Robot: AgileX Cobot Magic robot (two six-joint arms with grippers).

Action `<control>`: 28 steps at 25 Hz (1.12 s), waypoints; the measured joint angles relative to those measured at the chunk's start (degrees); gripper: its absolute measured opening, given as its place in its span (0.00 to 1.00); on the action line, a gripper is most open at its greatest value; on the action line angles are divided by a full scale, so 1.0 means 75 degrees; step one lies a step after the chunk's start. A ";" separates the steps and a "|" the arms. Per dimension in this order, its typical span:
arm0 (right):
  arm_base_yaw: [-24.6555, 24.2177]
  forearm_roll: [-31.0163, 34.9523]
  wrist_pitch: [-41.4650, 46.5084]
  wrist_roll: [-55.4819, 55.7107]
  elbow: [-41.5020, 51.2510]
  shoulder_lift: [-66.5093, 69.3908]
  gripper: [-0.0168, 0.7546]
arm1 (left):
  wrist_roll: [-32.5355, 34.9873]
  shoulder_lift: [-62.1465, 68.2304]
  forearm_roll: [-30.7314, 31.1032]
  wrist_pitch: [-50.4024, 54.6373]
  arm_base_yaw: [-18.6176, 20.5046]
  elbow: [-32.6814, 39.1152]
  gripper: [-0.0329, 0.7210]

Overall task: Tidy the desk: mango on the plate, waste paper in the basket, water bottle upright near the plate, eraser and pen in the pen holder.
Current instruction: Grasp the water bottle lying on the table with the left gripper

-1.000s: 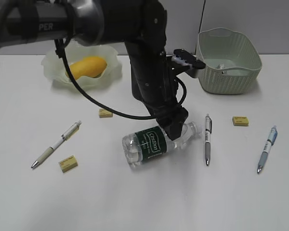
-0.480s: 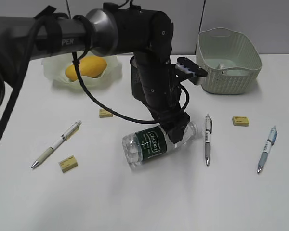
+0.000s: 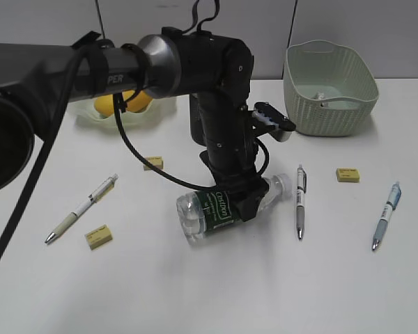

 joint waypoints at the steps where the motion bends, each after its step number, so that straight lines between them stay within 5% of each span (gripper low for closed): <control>1: 0.0000 0.0000 0.0000 0.0000 0.0000 0.0000 0.71 | 0.0000 0.0000 0.0038 0.0000 0.0000 0.0000 0.93; 19: 0.0000 0.0000 0.0000 0.0000 0.0000 0.0000 0.71 | 0.0029 0.0227 0.0167 0.0325 0.0000 -0.0039 0.71; 28: 0.0000 0.0000 0.0000 0.0000 0.0000 0.0000 0.71 | 0.0000 -0.0131 0.0240 0.0330 0.0000 -0.0039 0.69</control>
